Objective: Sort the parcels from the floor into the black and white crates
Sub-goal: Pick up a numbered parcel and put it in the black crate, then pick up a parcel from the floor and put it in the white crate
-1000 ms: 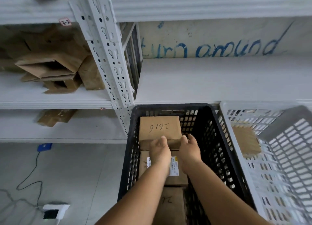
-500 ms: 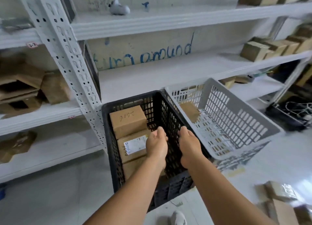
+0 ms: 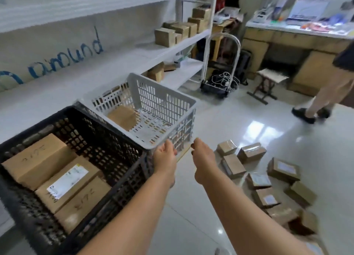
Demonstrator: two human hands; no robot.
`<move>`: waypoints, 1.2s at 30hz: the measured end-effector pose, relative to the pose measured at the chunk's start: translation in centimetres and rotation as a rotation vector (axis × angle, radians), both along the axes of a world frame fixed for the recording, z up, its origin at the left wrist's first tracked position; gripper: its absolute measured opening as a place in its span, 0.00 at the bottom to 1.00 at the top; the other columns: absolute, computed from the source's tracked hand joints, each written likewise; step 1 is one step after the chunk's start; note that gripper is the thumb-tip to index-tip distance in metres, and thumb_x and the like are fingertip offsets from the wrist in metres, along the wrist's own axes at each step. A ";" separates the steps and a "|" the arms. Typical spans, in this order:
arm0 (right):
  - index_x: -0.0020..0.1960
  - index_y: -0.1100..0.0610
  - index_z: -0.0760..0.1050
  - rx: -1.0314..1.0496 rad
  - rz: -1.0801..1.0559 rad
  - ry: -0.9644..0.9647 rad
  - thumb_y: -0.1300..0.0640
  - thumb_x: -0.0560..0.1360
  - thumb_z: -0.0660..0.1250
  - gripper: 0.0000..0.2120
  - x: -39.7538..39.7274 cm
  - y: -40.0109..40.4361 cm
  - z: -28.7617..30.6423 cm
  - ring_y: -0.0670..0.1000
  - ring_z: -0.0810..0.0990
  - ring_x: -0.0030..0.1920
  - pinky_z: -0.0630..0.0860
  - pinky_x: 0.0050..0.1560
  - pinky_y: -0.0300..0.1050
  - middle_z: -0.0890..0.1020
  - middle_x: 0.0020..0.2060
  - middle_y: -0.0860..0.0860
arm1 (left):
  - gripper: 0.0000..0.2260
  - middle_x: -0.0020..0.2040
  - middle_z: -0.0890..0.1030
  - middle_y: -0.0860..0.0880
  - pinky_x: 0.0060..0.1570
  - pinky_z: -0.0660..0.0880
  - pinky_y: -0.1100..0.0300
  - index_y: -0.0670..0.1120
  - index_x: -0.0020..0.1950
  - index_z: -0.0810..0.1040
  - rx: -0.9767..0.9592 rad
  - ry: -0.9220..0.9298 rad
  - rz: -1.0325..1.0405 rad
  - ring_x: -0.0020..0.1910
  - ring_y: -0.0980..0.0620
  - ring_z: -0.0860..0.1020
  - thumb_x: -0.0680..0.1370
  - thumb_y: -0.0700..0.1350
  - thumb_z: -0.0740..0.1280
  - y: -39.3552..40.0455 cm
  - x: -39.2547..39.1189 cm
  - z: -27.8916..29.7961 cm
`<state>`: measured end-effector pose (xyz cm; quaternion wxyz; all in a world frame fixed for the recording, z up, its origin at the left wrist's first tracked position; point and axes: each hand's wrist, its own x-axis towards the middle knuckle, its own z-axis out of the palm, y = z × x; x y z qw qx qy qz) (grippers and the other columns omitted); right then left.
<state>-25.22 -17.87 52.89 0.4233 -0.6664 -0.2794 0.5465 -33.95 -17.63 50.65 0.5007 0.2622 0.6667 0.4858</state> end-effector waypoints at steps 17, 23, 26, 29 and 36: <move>0.51 0.55 0.72 -0.304 -0.454 0.157 0.50 0.80 0.53 0.12 27.0 -2.3 -6.5 0.49 0.69 0.42 0.65 0.40 0.44 0.73 0.45 0.51 | 0.13 0.48 0.78 0.49 0.54 0.72 0.55 0.46 0.52 0.72 -0.225 0.062 -0.484 0.53 0.50 0.76 0.82 0.54 0.55 0.7 26.1 -6.2; 0.62 0.53 0.74 -0.340 -0.631 0.214 0.48 0.79 0.55 0.17 36.0 -2.9 -11.3 0.54 0.74 0.53 0.73 0.54 0.51 0.77 0.54 0.53 | 0.12 0.47 0.77 0.48 0.51 0.72 0.57 0.46 0.50 0.72 -0.326 0.090 -0.577 0.50 0.50 0.76 0.82 0.52 0.55 0.8 35.0 -10.0; 0.58 0.54 0.74 -0.353 -0.701 0.230 0.50 0.79 0.55 0.14 39.8 -3.7 -13.6 0.50 0.74 0.42 0.71 0.37 0.42 0.76 0.51 0.54 | 0.14 0.50 0.77 0.48 0.49 0.73 0.58 0.44 0.56 0.71 -0.378 0.109 -0.617 0.51 0.50 0.77 0.82 0.52 0.55 0.8 38.0 -12.6; 0.58 0.56 0.74 -0.377 -0.752 0.289 0.51 0.80 0.55 0.14 42.5 -4.6 -16.0 0.49 0.77 0.36 0.71 0.28 0.37 0.79 0.48 0.54 | 0.11 0.46 0.76 0.49 0.45 0.72 0.59 0.46 0.52 0.72 -0.413 0.132 -0.665 0.47 0.51 0.74 0.82 0.51 0.56 0.9 40.2 -15.3; 0.62 0.56 0.73 -0.549 -0.856 0.214 0.50 0.81 0.53 0.17 46.1 -6.2 -24.2 0.48 0.69 0.37 0.63 0.33 0.43 0.73 0.41 0.50 | 0.11 0.41 0.75 0.52 0.49 0.71 0.57 0.52 0.41 0.71 -0.501 0.234 -0.808 0.45 0.51 0.75 0.81 0.52 0.57 2.0 43.7 -23.6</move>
